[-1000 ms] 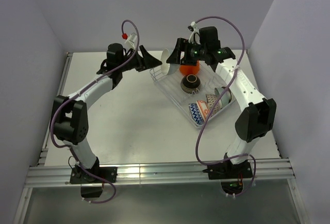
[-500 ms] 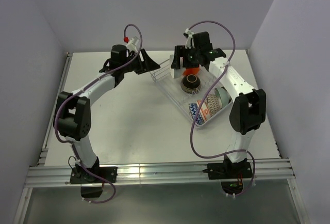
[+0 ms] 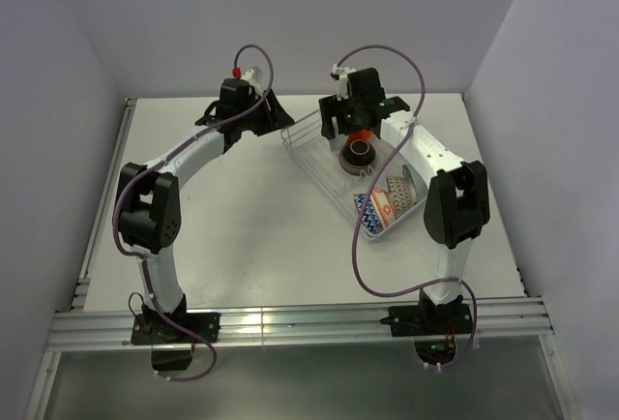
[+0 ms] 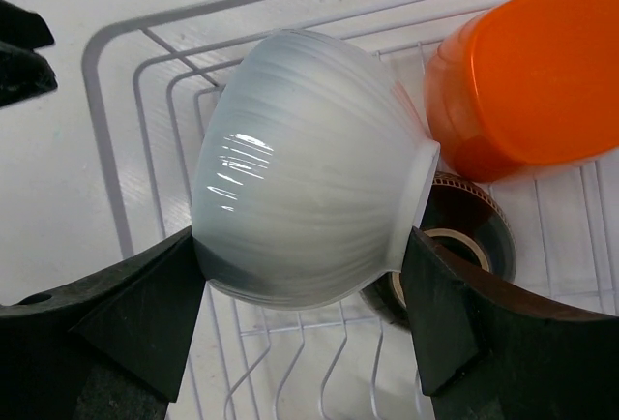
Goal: Load the bowls into the dish rack
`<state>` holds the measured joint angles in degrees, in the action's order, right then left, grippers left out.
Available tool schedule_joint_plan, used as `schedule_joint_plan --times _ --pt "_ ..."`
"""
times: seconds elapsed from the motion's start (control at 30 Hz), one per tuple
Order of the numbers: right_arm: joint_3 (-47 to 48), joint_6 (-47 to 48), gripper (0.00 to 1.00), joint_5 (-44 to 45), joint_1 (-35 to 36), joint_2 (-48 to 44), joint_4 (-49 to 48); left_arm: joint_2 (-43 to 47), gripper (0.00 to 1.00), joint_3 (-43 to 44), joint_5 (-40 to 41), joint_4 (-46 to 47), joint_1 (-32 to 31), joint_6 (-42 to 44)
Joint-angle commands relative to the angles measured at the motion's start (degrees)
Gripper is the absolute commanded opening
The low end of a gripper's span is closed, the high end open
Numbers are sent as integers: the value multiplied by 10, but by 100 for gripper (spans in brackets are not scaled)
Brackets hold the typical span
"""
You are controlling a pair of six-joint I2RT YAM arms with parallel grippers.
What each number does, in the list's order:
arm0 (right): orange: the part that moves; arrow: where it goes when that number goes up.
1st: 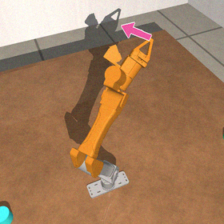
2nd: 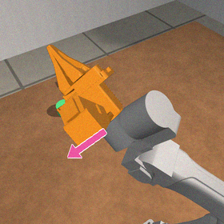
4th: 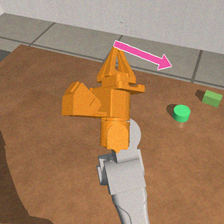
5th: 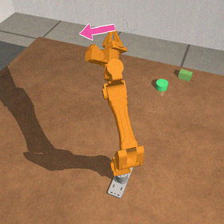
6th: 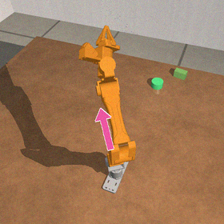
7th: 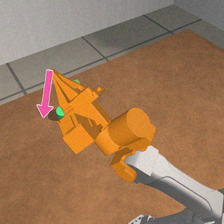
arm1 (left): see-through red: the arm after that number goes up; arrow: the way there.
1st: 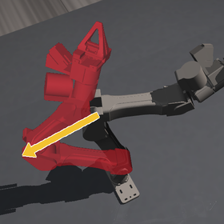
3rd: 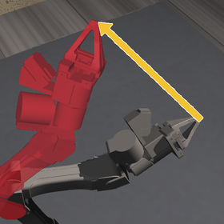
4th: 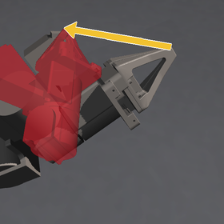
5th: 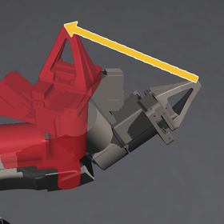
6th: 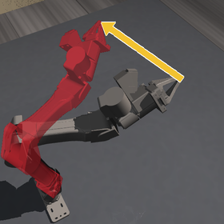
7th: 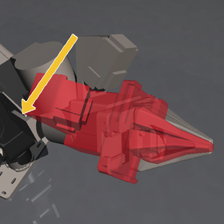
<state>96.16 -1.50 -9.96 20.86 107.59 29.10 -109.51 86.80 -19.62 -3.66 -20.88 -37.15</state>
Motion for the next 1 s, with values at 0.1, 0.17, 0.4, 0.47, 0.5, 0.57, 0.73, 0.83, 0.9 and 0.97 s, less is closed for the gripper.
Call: schedule_joint_plan --times 0.1,0.17,0.4,0.47,0.5,0.57,0.73,0.83,0.9,0.97 --pt "8 64 0 47 23 13 -49 -19 56 41 104 -87 -2 8" --pt "5 81 0 63 29 18 -52 -25 56 41 106 -90 -3 6" --pt "3 132 0 113 53 34 -54 -56 46 53 107 -115 -7 10" --pt "3 151 0 130 58 39 -54 -61 44 52 105 -116 -7 5" --pt "-1 158 0 135 63 41 -55 -65 43 50 99 -115 -7 4" --pt "-4 177 0 148 66 44 -61 -69 42 50 96 -116 -7 0" --pt "-11 214 0 165 76 56 -68 -74 23 53 98 -122 -6 -5" --pt "-7 231 0 184 83 68 -70 -73 15 52 99 -125 -6 -2" --pt "-6 243 0 199 86 73 -70 -73 9 51 103 -128 -5 0" --pt "-11 250 0 208 91 74 -77 -73 3 49 106 -131 -4 0"
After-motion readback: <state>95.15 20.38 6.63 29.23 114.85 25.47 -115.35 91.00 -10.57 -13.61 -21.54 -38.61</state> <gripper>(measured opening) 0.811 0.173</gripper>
